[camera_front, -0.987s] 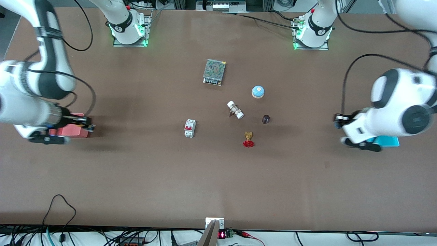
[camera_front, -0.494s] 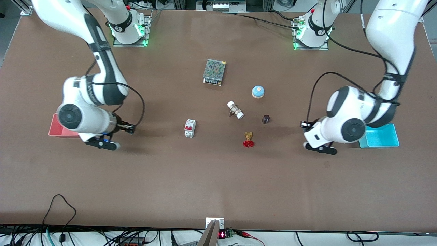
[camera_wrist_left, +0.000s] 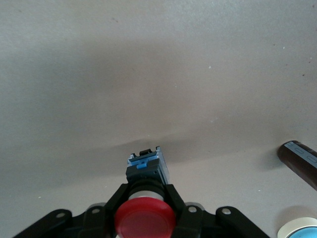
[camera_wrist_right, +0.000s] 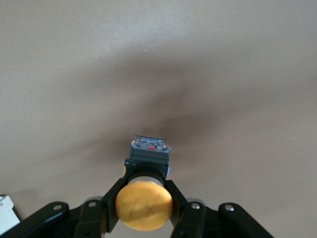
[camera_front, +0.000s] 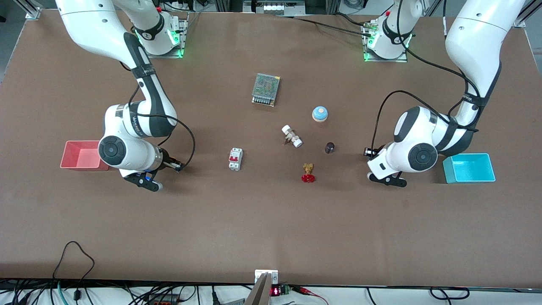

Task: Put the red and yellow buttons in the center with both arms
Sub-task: 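Carry both buttons toward the table center and lower them down, then open both grippers to release the buttons on the table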

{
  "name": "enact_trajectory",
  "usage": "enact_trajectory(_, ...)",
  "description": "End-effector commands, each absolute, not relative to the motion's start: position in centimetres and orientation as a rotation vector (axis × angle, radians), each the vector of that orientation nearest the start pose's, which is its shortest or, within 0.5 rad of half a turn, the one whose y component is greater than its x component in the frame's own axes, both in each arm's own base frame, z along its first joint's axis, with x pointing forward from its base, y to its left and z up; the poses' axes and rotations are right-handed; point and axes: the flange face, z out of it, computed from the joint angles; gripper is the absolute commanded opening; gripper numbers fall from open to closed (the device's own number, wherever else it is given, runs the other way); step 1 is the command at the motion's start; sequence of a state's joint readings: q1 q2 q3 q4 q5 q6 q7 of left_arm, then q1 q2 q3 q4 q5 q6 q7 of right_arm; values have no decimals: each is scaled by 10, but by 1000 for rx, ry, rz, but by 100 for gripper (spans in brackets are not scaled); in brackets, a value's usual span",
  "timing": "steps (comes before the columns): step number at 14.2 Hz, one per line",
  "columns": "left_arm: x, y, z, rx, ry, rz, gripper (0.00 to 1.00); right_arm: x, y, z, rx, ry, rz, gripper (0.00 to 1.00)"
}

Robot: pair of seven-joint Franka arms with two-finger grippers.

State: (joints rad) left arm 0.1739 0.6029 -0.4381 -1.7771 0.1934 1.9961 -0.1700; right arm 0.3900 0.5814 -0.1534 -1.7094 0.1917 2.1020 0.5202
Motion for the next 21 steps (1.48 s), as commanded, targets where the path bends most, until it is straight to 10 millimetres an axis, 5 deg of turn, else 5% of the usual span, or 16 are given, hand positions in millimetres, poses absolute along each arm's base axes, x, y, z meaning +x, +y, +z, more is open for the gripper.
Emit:
enact_trajectory(1, 606, -142, 208, -3110, 279, 488, 20, 632, 182, 237, -3043, 635, 311, 36)
enact_trajectory(3, 606, -141, 202, -3076, 323, 468, 22, 630, 186, 229, -3046, 632, 323, 36)
enact_trajectory(4, 606, -139, 201, -3066, 333, 464, 35, 630, 189, 228, -3048, 624, 315, 36)
enact_trajectory(5, 605, -138, 194, -3066, 325, 478, 84, 630, 190, 228, -3048, 621, 309, 36)
enact_trajectory(6, 605, -138, 192, -3065, 314, 486, 100, 630, 190, 225, -3048, 623, 315, 36)
enact_trajectory(8, 605, -138, 193, -3064, 260, 484, 100, 630, 191, 222, -3048, 625, 310, 46)
enact_trajectory(10, 604, -140, 197, -3058, 221, 482, 100, 630, 191, 223, -3048, 622, 306, 100)
enact_trajectory(13, 609, -141, 223, -3038, 237, 467, 100, 633, 194, 245, -3037, 606, 268, 100)
enact_trajectory(18, 625, -125, 316, -3000, 333, 379, 100, 647, 185, 373, -2997, 534, 135, 100)
enact_trajectory(21, 643, -91, 370, -3004, 446, 395, 100, 656, 151, 444, -3010, 436, 78, 100)
